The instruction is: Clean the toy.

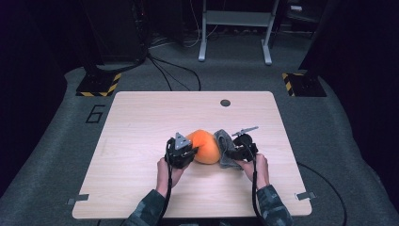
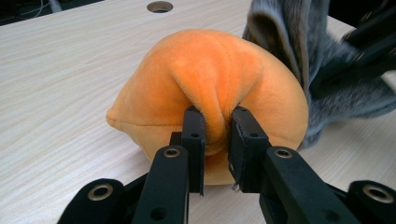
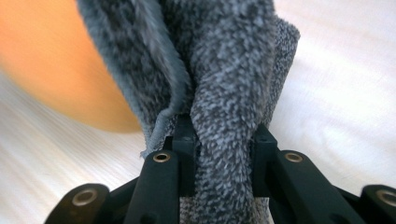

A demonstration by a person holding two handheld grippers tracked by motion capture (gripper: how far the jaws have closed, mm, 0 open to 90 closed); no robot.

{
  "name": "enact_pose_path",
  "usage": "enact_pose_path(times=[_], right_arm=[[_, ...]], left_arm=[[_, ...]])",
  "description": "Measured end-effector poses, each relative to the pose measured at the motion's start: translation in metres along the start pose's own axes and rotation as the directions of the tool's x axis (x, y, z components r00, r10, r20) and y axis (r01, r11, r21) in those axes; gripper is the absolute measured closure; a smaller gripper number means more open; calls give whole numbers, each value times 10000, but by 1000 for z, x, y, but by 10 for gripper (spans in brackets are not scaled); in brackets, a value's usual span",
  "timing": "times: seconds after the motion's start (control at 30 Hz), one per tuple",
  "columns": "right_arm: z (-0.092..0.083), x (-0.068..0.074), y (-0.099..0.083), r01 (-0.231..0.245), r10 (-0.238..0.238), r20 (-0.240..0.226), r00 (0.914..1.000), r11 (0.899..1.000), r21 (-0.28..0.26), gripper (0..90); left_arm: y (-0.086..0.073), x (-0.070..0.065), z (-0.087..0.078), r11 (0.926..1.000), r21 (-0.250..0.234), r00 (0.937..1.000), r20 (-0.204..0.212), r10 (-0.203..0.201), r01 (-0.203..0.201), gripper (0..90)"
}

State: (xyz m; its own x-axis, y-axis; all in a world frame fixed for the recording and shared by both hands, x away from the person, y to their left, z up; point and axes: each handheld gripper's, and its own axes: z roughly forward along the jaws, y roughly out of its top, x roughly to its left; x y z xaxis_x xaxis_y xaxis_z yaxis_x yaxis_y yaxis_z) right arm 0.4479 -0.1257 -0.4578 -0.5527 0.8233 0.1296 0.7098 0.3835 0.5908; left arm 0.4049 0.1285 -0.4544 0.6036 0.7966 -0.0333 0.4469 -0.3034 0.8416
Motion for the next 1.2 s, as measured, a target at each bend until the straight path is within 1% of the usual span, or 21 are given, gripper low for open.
enact_pose_path(times=[0.07,0.13,0.17,0.2,0.23,0.3,0.37,0.43,0.47,0.5,0.53,0.63,0.7,0.73,0.87,1.2], right_arm=[[-13,8,9,168,-169,-29,9999,9991,-394,710],[-22,14,17,531,-542,-173,9984,9968,-593,709],[-27,21,23,677,-700,-285,9971,9949,-743,709],[-29,24,27,837,-867,-342,9956,9932,-803,709],[-31,31,33,979,-1017,-396,9940,9912,-895,708],[-31,40,41,1208,-1256,-476,9909,9882,-942,708],[-28,47,48,1354,-1400,-470,9890,9867,-897,706],[-24,53,53,1509,-1552,-456,9868,9848,-861,705],[-22,55,55,1384,-1427,-476,9886,9868,-844,704],[-20,55,57,1526,-1567,-477,9865,9851,-798,704],[-19,57,57,1435,-1477,-484,9878,9863,-812,705],[-15,57,57,1552,-1585,-354,9867,9845,-813,710],[-15,55,55,1528,-1560,-359,9871,9850,-797,714],[-16,54,54,1513,-1546,-383,9872,9855,-770,716],[-16,50,47,1501,-1517,-178,9883,9861,-705,717],[-11,31,23,999,-1008,-138,9948,9937,-514,718]], left_arm=[[0,0,0,10000,10,10000,-11,7,-7,771],[1,-1,0,10000,32,10000,-9,53,-53,771],[1,-1,0,10000,19,10000,-21,49,-49,771],[1,-1,0,10000,20,10000,-20,50,-50,772],[1,-1,0,10000,37,10000,-26,88,-88,772],[1,-1,0,10000,37,10000,-2,88,-88,772],[2,-1,0,9998,111,9999,65,141,-142,772],[1,-1,0,9998,109,9999,45,144,-144,772],[1,-1,0,9999,49,9999,-1,116,-116,772],[1,-1,0,9999,72,9999,9,121,-121,772],[1,0,1,9999,99,9999,4,137,-137,772],[1,0,1,9999,101,9999,-5,118,-118,772],[1,-1,1,9999,117,10000,-59,45,-44,772],[2,-2,2,9998,131,9999,-96,117,-116,772],[1,-1,2,9999,116,10000,-69,39,-38,772],[1,0,2,9999,108,10000,-45,64,-64,772]])
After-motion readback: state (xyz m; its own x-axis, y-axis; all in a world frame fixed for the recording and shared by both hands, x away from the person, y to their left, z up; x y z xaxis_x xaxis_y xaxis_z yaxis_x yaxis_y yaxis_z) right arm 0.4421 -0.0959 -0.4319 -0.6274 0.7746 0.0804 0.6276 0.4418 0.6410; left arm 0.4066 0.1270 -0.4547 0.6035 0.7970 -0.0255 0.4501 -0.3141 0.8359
